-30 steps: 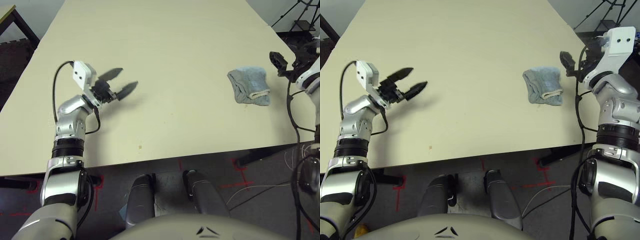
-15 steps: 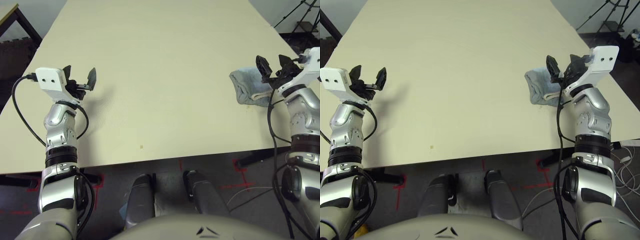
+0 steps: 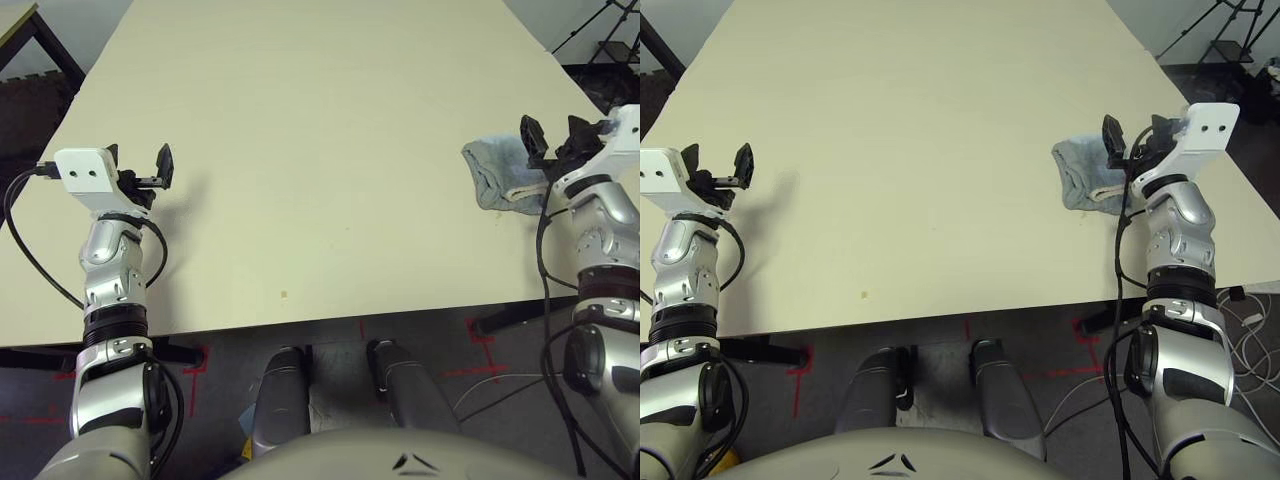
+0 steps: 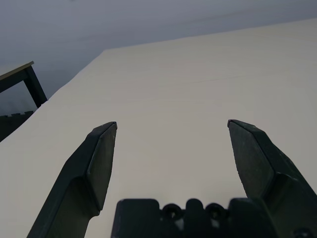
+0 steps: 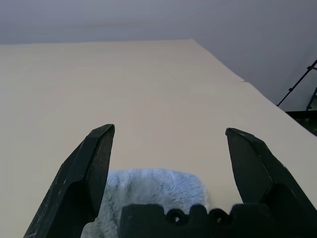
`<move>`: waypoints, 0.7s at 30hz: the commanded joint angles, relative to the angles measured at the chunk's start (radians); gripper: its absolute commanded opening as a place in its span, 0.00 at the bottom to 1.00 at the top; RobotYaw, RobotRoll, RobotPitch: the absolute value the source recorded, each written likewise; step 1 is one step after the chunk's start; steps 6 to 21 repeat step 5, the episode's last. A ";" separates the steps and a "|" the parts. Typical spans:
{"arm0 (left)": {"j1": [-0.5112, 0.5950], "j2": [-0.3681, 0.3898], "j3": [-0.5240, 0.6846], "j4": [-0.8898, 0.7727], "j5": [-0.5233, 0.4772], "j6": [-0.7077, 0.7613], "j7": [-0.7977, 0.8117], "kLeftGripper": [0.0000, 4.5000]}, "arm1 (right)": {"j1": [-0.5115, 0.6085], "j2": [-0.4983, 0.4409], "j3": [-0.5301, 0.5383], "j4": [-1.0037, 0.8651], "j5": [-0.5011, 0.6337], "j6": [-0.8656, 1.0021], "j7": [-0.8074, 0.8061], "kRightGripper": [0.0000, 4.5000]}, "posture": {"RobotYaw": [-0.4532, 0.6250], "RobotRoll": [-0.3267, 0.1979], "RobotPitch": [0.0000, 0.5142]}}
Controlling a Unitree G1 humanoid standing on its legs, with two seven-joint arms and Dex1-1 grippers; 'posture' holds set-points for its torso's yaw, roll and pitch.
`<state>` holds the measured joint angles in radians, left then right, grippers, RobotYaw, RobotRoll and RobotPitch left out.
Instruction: Wipe the water off the table with a rag.
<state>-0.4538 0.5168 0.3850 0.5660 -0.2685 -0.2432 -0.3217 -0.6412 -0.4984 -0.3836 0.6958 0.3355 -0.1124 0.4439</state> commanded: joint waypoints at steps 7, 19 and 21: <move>-0.008 0.009 -0.002 0.030 0.013 -0.024 -0.002 1.00 | -0.012 -0.010 -0.009 0.036 -0.002 -0.027 -0.007 0.99 | 0.36 0.62 0.33; -0.008 0.009 -0.002 0.030 0.013 -0.024 -0.002 1.00 | -0.012 -0.010 -0.009 0.036 -0.002 -0.027 -0.007 0.99 | 0.36 0.62 0.33; -0.008 0.009 -0.002 0.030 0.013 -0.024 -0.002 1.00 | -0.012 -0.010 -0.009 0.036 -0.002 -0.027 -0.007 0.99 | 0.36 0.62 0.33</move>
